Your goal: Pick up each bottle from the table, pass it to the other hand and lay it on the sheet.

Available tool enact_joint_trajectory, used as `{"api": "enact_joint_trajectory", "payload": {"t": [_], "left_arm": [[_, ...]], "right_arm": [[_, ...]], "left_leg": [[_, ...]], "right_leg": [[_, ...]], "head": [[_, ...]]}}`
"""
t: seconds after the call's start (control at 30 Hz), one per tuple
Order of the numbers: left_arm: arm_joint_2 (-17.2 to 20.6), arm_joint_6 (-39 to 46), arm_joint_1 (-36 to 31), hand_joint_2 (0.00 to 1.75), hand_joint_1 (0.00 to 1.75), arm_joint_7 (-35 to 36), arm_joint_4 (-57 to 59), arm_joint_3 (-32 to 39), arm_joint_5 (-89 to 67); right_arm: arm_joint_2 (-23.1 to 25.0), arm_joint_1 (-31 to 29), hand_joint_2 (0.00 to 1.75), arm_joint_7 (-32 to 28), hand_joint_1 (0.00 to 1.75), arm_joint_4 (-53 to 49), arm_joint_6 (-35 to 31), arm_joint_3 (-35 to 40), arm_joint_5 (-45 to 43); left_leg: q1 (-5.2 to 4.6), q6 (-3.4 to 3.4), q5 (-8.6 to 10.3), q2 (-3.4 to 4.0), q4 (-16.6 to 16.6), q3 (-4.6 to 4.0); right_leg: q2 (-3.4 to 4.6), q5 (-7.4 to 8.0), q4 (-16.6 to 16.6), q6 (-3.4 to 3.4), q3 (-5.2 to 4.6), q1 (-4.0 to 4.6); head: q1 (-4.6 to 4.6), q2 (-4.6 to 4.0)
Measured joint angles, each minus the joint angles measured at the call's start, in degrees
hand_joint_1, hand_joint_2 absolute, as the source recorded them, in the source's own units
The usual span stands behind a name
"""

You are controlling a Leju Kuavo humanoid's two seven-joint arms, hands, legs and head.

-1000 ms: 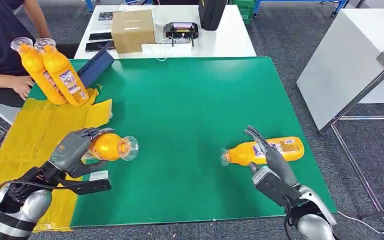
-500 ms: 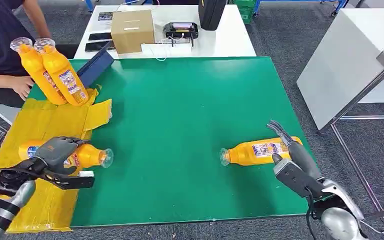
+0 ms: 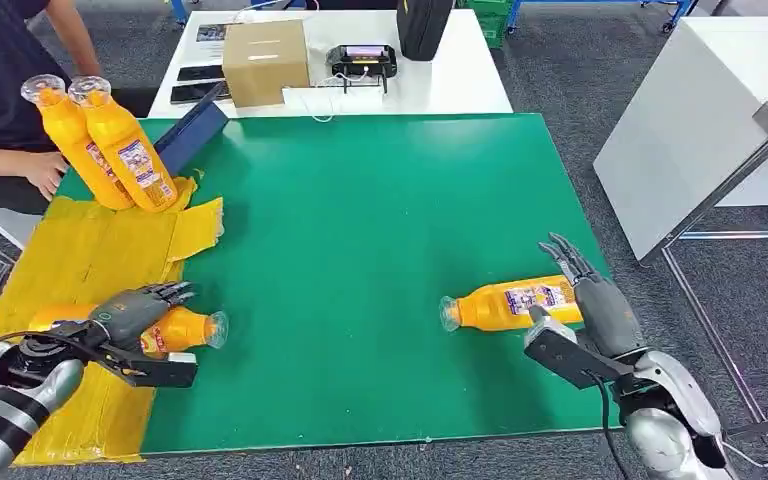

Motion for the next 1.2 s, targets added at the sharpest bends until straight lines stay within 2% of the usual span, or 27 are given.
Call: {"api": "enact_joint_trajectory", "payload": {"t": [0.17, 0.33, 0.6, 0.73, 0.9, 1.2], "left_arm": [[-2.1, 5.5, 0.7, 0.0, 0.0, 2.6, -0.1, 0.2, -2.9], [-6.9, 12.6, 1.2, 0.0, 0.0, 4.1, -0.1, 2.6, -5.0], [-9.8, 13.9, 1.5, 0.0, 0.0, 4.3, -0.1, 4.7, -5.5], [-12.0, 17.4, 2.5, 0.0, 0.0, 4.4, -2.0, 7.8, -5.6], [-15.0, 17.9, 4.2, 0.0, 0.0, 3.0, -5.8, 12.8, -0.7], [-17.0, 17.5, 5.2, 0.0, 0.0, 2.3, -8.3, 16.7, 1.3]], "right_arm": [[-1.6, -2.0, 1.75, 1.6, 0.0, 3.2, 1.8, 0.2, 7.1], [-3.2, -4.8, 1.75, 1.5, 0.0, 10.0, 5.5, 0.9, 5.7], [-4.3, -5.9, 1.75, 1.3, 0.0, 14.2, 5.8, 1.8, 6.1], [-5.6, -7.3, 1.75, 1.2, 0.0, 16.0, 5.9, 3.3, 10.4], [-7.3, -9.9, 1.75, -0.3, 0.0, 19.0, 7.1, 5.4, 11.7], [-8.6, -11.4, 1.75, -0.5, 0.0, 21.5, 7.3, 7.4, 11.8]], "left_leg": [[-0.11, 0.02, 0.02, -0.01, 0.0, 0.0], [-0.23, 0.11, 0.07, -0.1, 0.0, -0.01], [-0.25, 0.11, 0.07, -0.14, 0.0, -0.03], [-0.25, 0.11, 0.07, -0.14, 0.0, -0.04], [-0.32, 0.17, 0.11, -0.15, 0.0, -0.03], [-0.33, 0.17, 0.11, -0.21, 0.0, -0.04]], "right_leg": [[-0.03, 0.0, 0.0, 0.0, 0.0, -0.11], [-0.11, 0.03, 0.0, 0.04, 0.03, -0.21], [-0.12, 0.03, 0.1, 0.05, -0.03, -0.24], [-0.12, 0.03, 0.1, 0.05, -0.04, -0.25], [-0.18, 0.03, 0.1, 0.05, -0.03, -0.31], [-0.22, 0.03, 0.1, 0.05, -0.05, -0.31]], "head": [[-0.02, 0.0], [0.0, 0.0], [-0.02, 0.0], [-0.02, 0.0], [0.0, 0.0], [-0.02, 0.0]]}}
